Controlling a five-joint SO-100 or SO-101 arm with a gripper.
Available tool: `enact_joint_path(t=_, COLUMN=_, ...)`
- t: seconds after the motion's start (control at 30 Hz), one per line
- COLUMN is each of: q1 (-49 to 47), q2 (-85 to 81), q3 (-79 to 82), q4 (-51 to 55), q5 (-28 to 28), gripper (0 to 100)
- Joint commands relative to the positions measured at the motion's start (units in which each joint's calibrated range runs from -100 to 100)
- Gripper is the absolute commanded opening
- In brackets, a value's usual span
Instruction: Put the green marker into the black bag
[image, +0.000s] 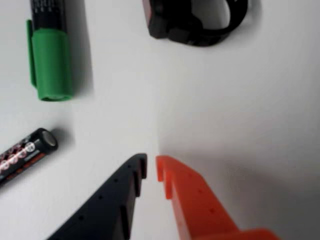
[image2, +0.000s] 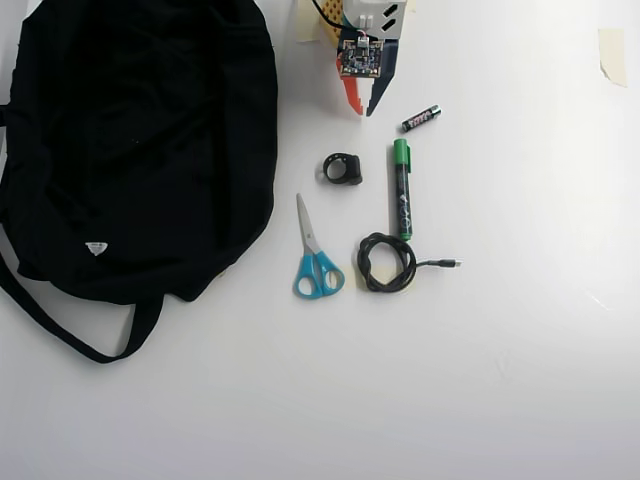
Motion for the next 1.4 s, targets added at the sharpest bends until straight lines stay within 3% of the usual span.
enact_joint_path(t=0.0, q1=0.3, q2=-0.9, q3=2.0, q4=0.4, q5=0.1, gripper=2)
enact_joint_path(t=0.8, q1=-0.2, q2=-0.9, q3=1.1, q4=-0.3, q5=-0.5, gripper=2)
enact_joint_path(t=1.1, q1=-0.3, q2=0.5, q3=-0.2, q4=-17.2, q5=-0.5, gripper=2)
enact_joint_path(t=1.37, q1=-0.5, q2=11.3, q3=-8.6, q4=-31.6, q5=-0.5, gripper=2)
